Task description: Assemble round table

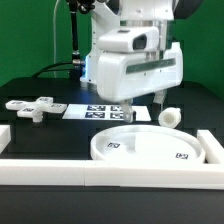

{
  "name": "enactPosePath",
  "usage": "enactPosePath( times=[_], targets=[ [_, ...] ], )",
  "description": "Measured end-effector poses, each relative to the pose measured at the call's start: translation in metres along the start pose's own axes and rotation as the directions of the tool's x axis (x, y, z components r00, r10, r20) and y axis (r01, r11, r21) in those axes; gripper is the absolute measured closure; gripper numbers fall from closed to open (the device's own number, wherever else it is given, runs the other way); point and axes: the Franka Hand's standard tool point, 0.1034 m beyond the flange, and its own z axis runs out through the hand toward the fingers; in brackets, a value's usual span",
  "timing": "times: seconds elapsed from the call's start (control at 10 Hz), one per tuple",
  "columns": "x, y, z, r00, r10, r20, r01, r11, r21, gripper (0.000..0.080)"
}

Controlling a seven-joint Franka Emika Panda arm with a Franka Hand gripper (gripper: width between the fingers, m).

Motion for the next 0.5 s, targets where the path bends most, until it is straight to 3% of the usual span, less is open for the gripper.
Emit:
enactPosePath(
  times=[0.1,0.3,0.5],
  targets=[
    [-0.011,-0.017,0.0,0.997,0.078,0.002,-0.078,0.997,0.002,0.015],
    [-0.012,-0.037,0.006,0.99,0.137,-0.012,-0.137,0.991,0.001,0.015],
    [-0.012,-0.036,0.006,0.989,0.146,-0.009,-0.146,0.989,0.002,0.015]
  ],
)
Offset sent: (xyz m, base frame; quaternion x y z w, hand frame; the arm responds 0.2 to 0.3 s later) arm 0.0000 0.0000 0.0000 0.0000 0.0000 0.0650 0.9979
